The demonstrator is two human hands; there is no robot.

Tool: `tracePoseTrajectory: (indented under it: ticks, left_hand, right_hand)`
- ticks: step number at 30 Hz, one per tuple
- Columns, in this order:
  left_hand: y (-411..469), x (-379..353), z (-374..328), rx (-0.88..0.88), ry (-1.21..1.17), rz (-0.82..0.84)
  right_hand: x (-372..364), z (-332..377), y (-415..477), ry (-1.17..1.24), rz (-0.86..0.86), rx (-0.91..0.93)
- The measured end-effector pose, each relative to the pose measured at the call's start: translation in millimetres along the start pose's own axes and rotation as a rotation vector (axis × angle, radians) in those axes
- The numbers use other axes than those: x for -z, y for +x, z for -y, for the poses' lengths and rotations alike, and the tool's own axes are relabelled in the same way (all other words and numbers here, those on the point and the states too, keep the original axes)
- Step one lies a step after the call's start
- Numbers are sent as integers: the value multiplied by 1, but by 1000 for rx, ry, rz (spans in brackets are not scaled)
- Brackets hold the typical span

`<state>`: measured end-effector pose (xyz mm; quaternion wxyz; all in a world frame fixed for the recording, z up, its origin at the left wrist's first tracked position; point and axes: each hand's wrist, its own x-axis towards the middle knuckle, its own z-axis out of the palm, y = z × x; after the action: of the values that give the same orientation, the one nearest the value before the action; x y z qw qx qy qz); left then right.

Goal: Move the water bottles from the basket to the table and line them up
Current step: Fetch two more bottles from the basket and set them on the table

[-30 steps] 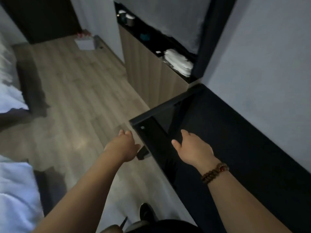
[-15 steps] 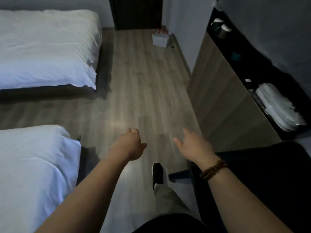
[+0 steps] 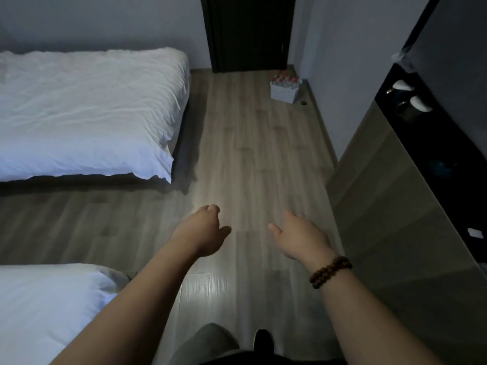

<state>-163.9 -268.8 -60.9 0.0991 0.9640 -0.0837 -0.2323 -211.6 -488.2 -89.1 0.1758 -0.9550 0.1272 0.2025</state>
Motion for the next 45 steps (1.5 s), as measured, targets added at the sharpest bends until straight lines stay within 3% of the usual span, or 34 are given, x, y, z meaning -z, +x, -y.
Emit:
tracePoseTrajectory:
  ticks: [8, 17, 28, 37, 45]
  left_hand:
    - [171, 65, 58, 7, -61, 35]
    - [365, 196, 78, -107, -48, 7]
    - [608, 285, 45, -167, 11, 38]
    - [809, 399, -15, -168, 41, 49]
    - [993, 458, -54, -212, 28, 105]
  right_hand:
    - [56, 66, 175, -75, -18, -15]
    - [140, 141, 354, -58, -82, -42]
    - [216, 152, 595, 49, -72, -68]
    - [349, 151, 792, 59, -73, -63]
    - [416, 153, 962, 69, -100, -120]
